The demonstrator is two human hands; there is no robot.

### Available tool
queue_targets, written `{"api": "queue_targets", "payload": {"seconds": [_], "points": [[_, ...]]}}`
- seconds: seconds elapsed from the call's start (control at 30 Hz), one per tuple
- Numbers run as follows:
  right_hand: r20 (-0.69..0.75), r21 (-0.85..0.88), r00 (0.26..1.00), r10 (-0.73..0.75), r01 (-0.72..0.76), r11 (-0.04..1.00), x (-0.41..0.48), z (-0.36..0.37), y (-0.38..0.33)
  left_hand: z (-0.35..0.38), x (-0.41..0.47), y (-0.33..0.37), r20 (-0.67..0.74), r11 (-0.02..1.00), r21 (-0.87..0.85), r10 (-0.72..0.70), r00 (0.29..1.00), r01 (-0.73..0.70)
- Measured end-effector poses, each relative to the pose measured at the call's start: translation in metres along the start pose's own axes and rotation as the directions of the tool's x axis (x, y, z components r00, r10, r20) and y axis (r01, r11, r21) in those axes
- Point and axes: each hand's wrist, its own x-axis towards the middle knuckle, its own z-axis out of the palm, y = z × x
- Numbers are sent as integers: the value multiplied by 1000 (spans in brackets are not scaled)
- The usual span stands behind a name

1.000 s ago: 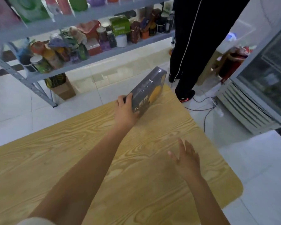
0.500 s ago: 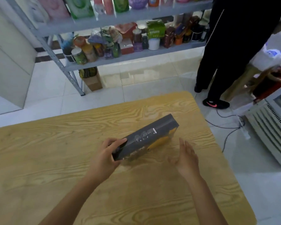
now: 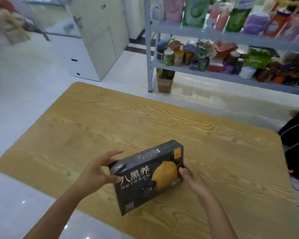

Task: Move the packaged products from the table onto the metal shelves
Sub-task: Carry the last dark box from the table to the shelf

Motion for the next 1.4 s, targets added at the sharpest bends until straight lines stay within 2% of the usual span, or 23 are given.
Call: {"api": "queue_targets", "payload": {"seconds": [0.13, 0.2, 0.27, 0.37, 0.57, 0.63, 0.73, 0.87, 1.03, 1.13, 1.2, 1.3, 1.4], "points": [[147, -47, 970, 196, -191, 980, -3, 91, 26, -74, -92, -26, -187, 988, -110, -127, 974, 107], [336, 44, 908, 251, -281, 959, -11, 149, 38, -109, -150, -38, -271, 970, -192, -198, 942, 149], [499, 128, 833, 238, -343, 931, -28, 209, 44, -135, -208, -52, -344, 945, -276, -266, 900, 174], [634, 152, 748, 195, -368, 917, -58, 284, 45, -160, -294, -78, -443, 910, -361, -360, 821, 204], [784, -14, 575, 233, -359, 933, -116, 407, 49, -176, -455, -127, -609, 828, -542, -506, 611, 146], [815, -86, 517, 261, -338, 937, -135, 446, 50, -169, -501, -136, -638, 796, -593, -556, 533, 121], [856, -180, 423, 297, -294, 939, -161, 497, 51, -154, -554, -145, -677, 746, -663, -633, 375, 62], [892, -325, 259, 371, -204, 923, -184, 563, 42, -132, -594, -149, -711, 723, -691, -680, 180, 3], [883, -467, 36, 467, -6, 884, -196, 646, 18, -130, -605, -144, -698, 699, -690, -712, -84, -189], [867, -488, -57, 496, 113, 866, -196, 686, -6, -131, -599, -147, -665, 697, -668, -716, -210, -260], [846, -489, -138, 515, 186, 852, -193, 710, -19, -135, -588, -147, -626, 704, -632, -711, -321, -326], [815, -495, -195, 546, 256, 830, -187, 742, -32, -141, -564, -148, -546, 704, -570, -710, -445, -424], [786, -522, -212, 580, 276, 807, -189, 765, -40, -143, -549, -154, -485, 695, -549, -717, -501, -463]]}}
